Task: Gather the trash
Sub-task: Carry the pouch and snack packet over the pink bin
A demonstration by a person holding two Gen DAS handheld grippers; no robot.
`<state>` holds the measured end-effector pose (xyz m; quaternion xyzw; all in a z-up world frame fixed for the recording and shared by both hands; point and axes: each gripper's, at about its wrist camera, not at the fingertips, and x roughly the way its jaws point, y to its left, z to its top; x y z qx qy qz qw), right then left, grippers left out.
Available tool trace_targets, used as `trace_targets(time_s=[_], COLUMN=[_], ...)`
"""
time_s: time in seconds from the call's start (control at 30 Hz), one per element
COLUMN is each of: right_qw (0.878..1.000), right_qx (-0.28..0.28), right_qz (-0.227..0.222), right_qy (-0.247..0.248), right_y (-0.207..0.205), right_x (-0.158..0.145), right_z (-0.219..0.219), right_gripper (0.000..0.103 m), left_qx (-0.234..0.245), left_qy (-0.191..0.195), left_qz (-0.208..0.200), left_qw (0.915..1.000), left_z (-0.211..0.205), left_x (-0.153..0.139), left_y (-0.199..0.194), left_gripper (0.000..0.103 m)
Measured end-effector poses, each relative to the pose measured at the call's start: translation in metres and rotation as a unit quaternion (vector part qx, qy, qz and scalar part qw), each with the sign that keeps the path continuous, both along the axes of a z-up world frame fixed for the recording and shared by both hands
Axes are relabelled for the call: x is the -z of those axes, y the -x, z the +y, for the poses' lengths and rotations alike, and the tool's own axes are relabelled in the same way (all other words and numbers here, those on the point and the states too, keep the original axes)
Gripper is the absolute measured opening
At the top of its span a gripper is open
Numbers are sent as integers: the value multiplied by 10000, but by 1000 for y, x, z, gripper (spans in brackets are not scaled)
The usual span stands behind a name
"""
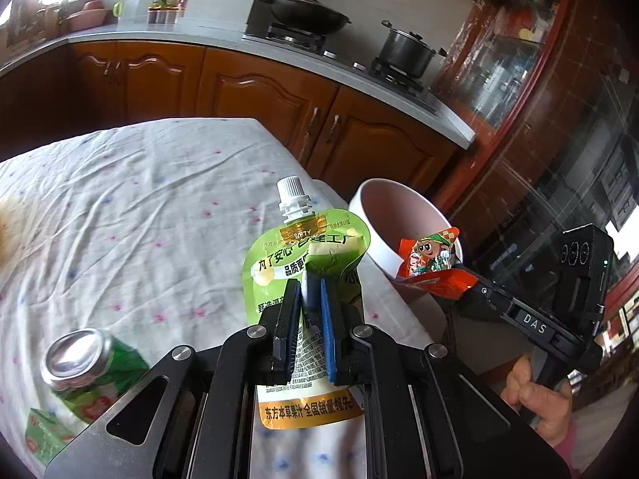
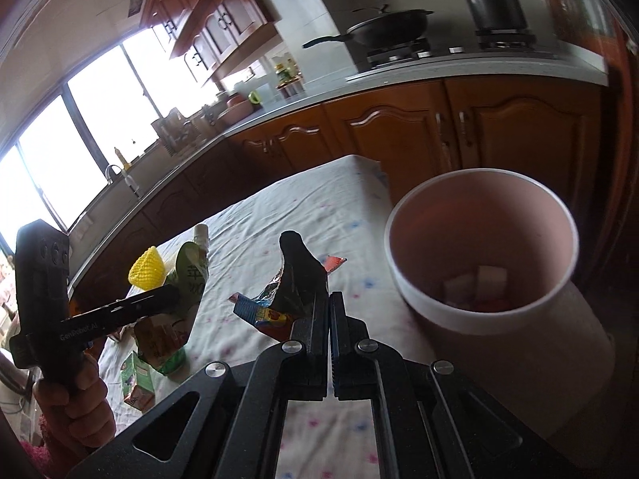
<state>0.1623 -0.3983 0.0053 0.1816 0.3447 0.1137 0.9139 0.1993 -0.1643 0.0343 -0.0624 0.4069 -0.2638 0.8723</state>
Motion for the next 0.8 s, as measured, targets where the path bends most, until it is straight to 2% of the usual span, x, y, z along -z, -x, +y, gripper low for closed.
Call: trace_targets(time_s=[0.8], right_qw=[9976], right_qx=[684], right_qz=[6], right_qy=[-74], right_y=[19], right_x=[6], right_z=[-64], right_gripper=[1], left_qx=[596], left_qy=[-191], left_qz=[25], left_qw=[9980], left_z=[-72], left_x=[-4], left_y=[-14], left_gripper=[9])
